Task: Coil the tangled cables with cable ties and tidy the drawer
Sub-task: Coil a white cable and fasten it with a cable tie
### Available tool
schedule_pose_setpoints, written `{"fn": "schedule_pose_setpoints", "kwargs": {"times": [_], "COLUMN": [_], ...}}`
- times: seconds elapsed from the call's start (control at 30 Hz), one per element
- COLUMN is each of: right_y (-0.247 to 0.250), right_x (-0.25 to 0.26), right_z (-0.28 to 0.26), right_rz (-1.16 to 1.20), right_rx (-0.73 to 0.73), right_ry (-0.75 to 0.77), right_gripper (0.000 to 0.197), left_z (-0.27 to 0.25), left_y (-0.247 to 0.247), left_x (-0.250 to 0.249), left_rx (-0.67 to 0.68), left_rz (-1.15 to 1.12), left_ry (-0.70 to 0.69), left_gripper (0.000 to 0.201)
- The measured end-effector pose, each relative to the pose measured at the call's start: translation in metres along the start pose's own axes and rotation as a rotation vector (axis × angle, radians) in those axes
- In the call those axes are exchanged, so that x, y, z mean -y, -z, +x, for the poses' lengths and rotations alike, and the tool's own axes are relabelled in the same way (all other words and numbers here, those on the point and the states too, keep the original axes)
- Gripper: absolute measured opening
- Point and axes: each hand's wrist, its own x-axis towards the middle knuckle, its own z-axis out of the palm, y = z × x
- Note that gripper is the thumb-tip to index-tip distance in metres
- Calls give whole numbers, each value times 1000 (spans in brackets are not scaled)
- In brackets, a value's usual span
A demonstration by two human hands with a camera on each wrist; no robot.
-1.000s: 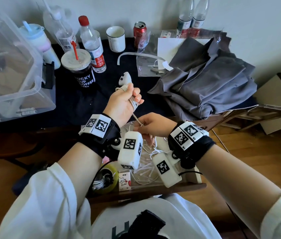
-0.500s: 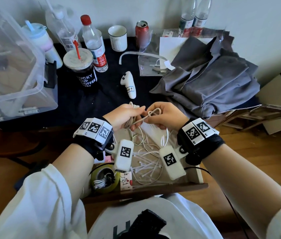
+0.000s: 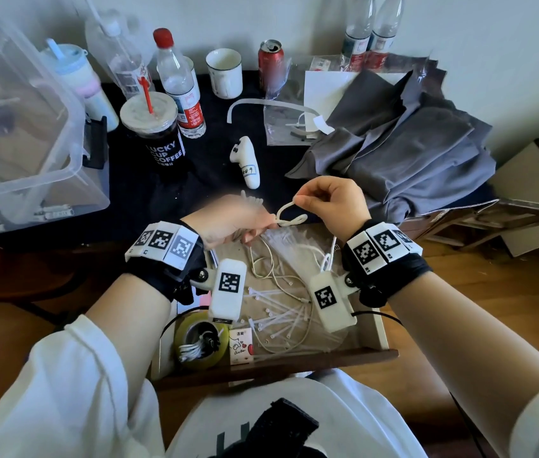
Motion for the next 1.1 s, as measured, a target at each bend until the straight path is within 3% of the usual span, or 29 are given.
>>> {"fn": "schedule_pose_setpoints", "kwargs": {"times": [0.13,0.3,0.37,0.5,0.83,0.97,1.1], "right_y": [-10,-14,-11,-3,6,3,-16], "right_x": [-7,6,13,11,-10,-13,-11], "right_z": [-4,-14,-14,-1,19,13,1], "right_rz": [18,166,230,282,146,-81,-166], "right_rx": [190,405,364,141,-186,-75,128], "right_ry": [-45,-28,-6,-19,-129,-116,-110], "right_gripper": [2,16,17,23,35,38,41], "left_z": [1,6,7,5,-10,-14,-10], "left_y": [-1,1,2,1,-3,-1,-3], "left_x": [-1,8,12,11,3,-6,-19], "left_rx": [-52,-204,-230,-197,127,253,531], "left_rz": [-51,64,148,143,118,-198,-656], "left_ry": [-66,-58,-39,11,143,29,-117], "left_gripper": [21,22,24,20,51,44,40]}}
